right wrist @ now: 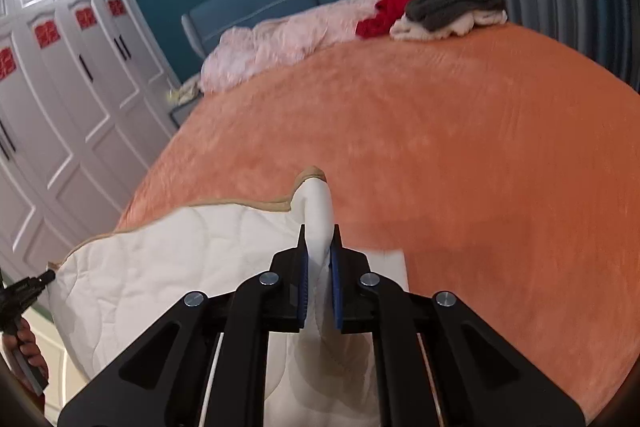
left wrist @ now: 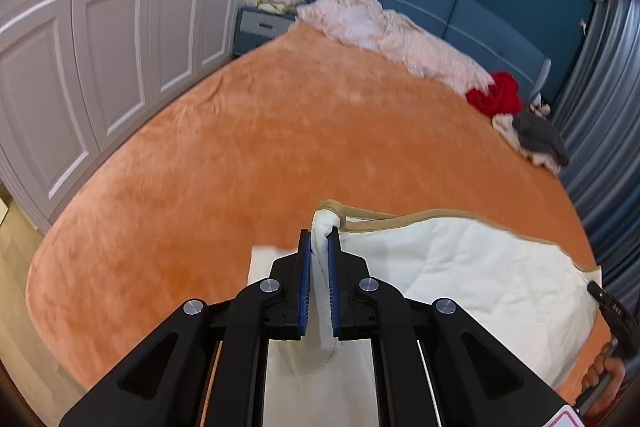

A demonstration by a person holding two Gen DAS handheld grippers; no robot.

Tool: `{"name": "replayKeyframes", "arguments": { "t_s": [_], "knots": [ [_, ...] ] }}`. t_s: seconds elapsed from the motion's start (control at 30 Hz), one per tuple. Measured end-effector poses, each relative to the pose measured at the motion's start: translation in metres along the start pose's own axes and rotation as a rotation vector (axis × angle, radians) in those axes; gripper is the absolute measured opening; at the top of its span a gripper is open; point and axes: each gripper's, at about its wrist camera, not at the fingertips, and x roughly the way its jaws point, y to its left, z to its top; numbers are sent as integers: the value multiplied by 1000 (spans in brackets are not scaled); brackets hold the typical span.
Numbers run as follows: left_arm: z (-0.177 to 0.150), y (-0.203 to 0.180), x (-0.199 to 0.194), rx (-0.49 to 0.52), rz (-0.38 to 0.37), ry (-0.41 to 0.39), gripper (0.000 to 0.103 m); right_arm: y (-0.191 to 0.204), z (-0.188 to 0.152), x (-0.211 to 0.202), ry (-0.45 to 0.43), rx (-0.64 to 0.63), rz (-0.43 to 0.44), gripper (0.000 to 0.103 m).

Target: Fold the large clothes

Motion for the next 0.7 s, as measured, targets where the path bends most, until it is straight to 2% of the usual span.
{"name": "replayKeyframes", "arguments": {
  "t_s": [0.1, 0.2, 0.37, 0.5, 0.7],
  "knots": [
    [15, -1, 32, -15, 36, 18, 6, 0, 11, 25, 11, 9, -16, 8],
    [16, -3, 76, -4, 97, 74, 6, -1, 7, 63, 73, 9, -58, 8],
    [-9, -2, 142, 56, 219, 172, 6, -11, -18, 114, 178, -7, -149, 8],
    [-32, 6, 177, 80, 263, 226, 7, -29, -40, 137, 239, 18, -178, 9],
    [-55, 9, 195, 99, 294, 199, 9, -38, -61, 154, 254, 15, -193, 14]
  ]
}}
